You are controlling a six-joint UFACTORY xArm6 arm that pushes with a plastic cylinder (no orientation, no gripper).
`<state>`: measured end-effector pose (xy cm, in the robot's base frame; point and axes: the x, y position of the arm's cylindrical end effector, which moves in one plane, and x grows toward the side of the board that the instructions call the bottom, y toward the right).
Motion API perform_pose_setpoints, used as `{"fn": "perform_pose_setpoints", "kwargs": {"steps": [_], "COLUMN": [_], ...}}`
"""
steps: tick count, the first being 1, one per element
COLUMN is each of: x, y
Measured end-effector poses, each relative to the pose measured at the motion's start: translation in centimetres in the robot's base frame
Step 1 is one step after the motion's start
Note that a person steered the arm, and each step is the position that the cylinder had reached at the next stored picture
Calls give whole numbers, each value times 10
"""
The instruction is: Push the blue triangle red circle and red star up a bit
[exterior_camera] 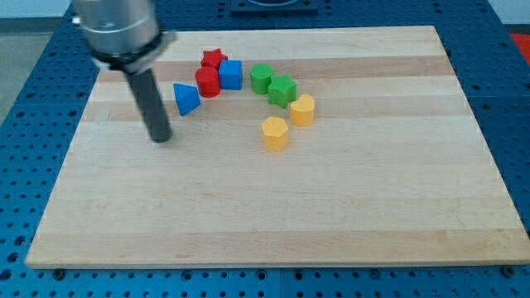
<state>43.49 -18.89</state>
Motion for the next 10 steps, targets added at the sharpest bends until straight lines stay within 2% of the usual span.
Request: {"fn": "perform_pose_setpoints", "kwargs": {"steps": [2,4,7,9,10], "x": [-45,-46,-43,-71,-71], "y": [-7,60,69,64,64]}}
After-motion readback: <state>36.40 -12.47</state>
